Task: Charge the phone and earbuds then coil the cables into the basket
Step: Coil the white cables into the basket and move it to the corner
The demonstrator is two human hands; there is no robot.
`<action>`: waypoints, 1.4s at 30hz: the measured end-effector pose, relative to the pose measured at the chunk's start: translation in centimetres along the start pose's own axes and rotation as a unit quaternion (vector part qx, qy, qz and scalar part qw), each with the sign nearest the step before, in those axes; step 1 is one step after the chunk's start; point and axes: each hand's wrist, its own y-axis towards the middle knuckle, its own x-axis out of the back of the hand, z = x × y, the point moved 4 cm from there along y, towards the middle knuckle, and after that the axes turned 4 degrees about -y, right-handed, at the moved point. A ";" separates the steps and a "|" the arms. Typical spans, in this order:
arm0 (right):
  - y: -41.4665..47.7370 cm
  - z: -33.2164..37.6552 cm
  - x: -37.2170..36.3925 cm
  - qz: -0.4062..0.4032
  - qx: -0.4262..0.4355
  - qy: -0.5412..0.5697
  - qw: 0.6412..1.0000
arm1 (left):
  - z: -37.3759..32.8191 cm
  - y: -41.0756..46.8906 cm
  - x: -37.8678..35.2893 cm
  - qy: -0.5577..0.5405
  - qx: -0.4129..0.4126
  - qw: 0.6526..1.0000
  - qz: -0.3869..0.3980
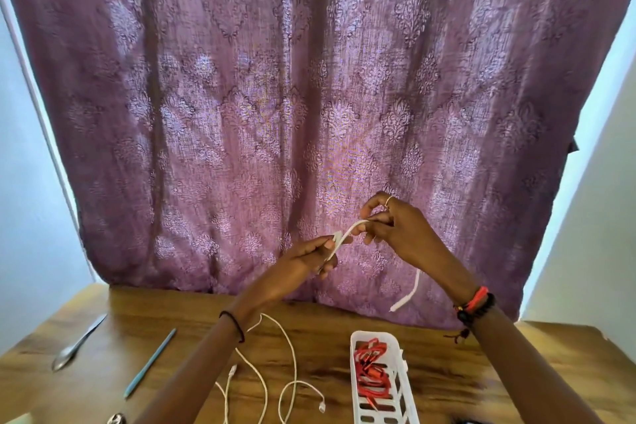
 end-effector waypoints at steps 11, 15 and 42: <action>-0.3 -2.3 -2.4 -0.184 0.119 -0.192 0.957 | 0.6 0.8 -1.8 -0.142 0.021 0.989 -0.047; -0.7 -3.8 -4.8 -0.169 0.065 -0.165 0.970 | 1.6 1.0 -1.4 -0.262 0.041 0.959 -0.101; -0.6 -6.0 -8.5 -0.052 -0.197 0.207 0.957 | 3.9 0.6 1.7 -0.131 0.088 0.980 -0.123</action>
